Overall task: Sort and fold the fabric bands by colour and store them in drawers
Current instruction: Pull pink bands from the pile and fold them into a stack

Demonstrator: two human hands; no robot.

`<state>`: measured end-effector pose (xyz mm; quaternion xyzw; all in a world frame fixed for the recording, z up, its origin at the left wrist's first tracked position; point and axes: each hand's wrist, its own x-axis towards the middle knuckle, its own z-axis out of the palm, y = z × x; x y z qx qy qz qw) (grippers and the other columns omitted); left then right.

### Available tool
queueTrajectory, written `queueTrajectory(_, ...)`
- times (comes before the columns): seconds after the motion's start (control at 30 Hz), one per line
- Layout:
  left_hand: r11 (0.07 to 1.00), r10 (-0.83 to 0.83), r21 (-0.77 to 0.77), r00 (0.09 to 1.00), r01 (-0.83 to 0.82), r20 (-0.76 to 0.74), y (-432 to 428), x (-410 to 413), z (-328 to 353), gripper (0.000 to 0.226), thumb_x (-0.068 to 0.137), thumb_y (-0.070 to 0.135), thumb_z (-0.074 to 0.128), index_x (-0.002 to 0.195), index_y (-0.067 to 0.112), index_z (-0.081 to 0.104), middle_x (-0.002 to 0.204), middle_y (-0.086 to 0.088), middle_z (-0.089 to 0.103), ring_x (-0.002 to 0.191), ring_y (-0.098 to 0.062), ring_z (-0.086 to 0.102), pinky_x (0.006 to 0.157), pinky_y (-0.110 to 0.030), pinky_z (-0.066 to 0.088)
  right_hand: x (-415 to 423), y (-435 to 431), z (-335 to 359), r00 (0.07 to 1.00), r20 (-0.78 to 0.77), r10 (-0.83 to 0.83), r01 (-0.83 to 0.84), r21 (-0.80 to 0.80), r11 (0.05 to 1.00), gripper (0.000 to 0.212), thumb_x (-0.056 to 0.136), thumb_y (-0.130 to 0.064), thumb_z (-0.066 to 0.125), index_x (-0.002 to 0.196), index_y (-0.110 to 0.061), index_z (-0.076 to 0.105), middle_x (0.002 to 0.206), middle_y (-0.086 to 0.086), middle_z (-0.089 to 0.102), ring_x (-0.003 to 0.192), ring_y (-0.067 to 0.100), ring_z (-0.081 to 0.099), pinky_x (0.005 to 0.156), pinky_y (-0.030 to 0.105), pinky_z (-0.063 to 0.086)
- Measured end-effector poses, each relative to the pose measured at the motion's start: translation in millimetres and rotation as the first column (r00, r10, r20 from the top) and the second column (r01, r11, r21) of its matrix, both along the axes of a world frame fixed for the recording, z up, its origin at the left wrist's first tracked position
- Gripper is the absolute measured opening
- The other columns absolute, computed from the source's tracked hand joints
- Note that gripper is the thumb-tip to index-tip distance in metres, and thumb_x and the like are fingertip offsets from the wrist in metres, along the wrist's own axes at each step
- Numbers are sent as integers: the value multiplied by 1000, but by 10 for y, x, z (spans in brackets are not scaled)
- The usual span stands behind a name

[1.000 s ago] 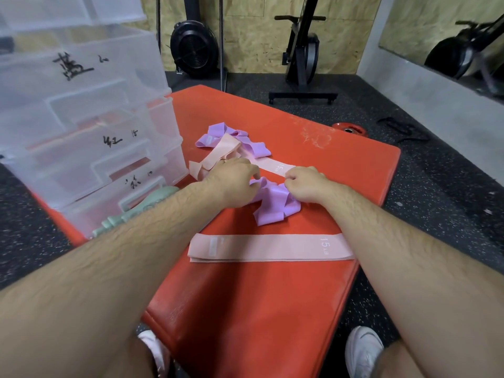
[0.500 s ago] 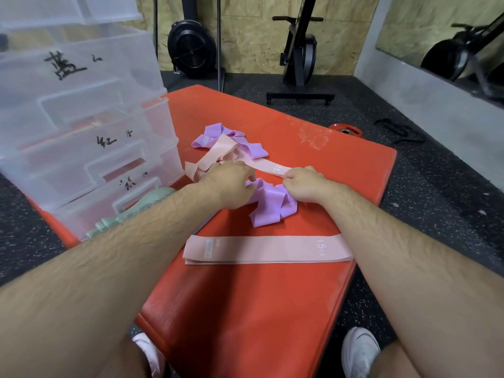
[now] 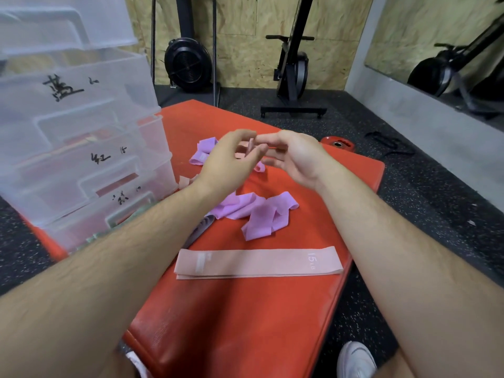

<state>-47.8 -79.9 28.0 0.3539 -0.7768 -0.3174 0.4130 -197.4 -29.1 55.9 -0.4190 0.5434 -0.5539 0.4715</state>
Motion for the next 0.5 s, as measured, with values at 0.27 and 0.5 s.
queueTrajectory(0.27, 999, 40, -18, 981, -44, -188, -37, 244, 140, 18, 92, 8, 64, 107, 18, 67, 98, 10, 72, 91, -4, 69, 84, -28, 57, 186, 96, 147, 997, -75, -8, -2, -133, 991, 41, 93, 6, 39, 124, -4, 63, 115, 11, 73, 98, 20, 74, 78, 29, 55)
queueTrajectory(0.5, 997, -74, -10, 981, 73, -178, 168, 335, 213, 31, 93, 0, 54, 111, 22, 65, 101, 8, 72, 95, -7, 69, 82, -23, 55, 285, 161, -37, 858, -514, -27, -98, -216, 972, 30, 92, -6, 67, 116, -22, 63, 113, -4, 67, 106, 7, 61, 91, 21, 50)
